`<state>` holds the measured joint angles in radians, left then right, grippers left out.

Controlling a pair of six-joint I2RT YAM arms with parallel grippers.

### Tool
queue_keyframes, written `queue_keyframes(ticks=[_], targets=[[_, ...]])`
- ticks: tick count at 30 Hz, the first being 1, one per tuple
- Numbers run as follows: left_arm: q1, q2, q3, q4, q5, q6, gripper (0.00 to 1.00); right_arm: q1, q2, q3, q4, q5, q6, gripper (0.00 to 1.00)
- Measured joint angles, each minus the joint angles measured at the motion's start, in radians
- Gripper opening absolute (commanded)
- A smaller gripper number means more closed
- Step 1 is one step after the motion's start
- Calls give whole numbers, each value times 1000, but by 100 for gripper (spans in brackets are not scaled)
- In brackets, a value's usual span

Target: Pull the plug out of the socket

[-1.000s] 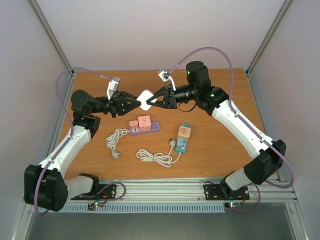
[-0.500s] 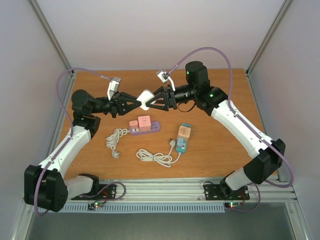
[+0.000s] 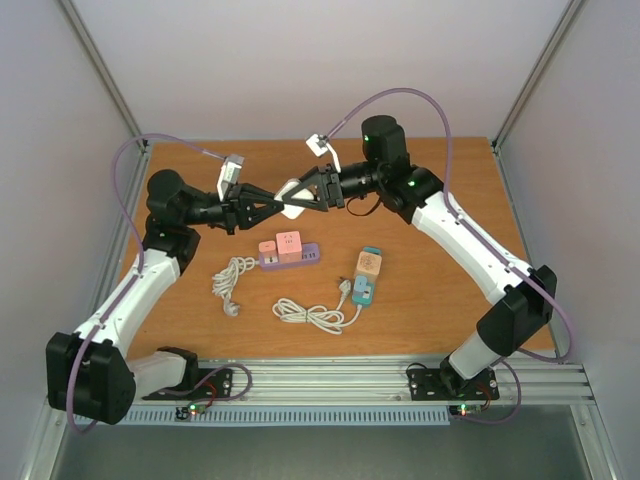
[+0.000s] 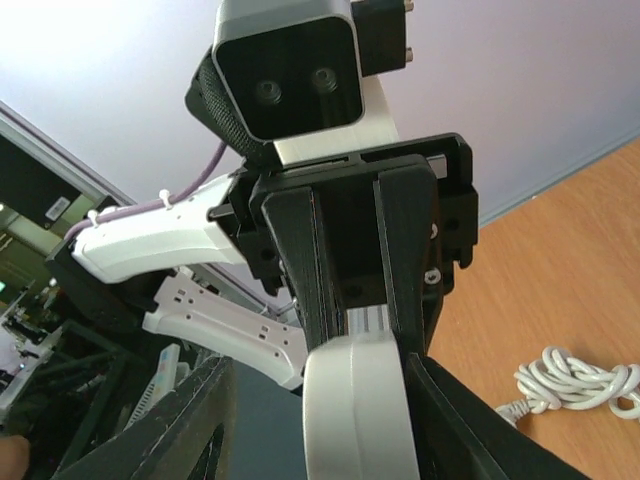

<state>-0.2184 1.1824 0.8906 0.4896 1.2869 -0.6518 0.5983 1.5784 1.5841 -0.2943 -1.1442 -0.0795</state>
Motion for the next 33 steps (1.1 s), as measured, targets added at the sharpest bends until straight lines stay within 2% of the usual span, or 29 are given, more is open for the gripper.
queue_keyframes(ticks=[3, 12, 16, 23, 27, 33], targets=[[0, 0, 15, -61, -14, 56, 1, 3, 25, 28, 16, 1, 29, 55], [-2, 0, 85, -298, -70, 272, 1, -6, 49, 104, 60, 38, 66, 86], [37, 0, 93, -394, -122, 350, 1, -35, 47, 119, 79, 79, 61, 95], [180, 67, 132, -531, -273, 439, 1, -61, 10, 101, 62, 224, -21, 99], [253, 156, 207, -604, -339, 524, 1, -61, -30, 39, 62, 320, -73, 98], [345, 249, 235, -635, -451, 602, 1, -61, -61, -64, 71, 439, -118, 98]])
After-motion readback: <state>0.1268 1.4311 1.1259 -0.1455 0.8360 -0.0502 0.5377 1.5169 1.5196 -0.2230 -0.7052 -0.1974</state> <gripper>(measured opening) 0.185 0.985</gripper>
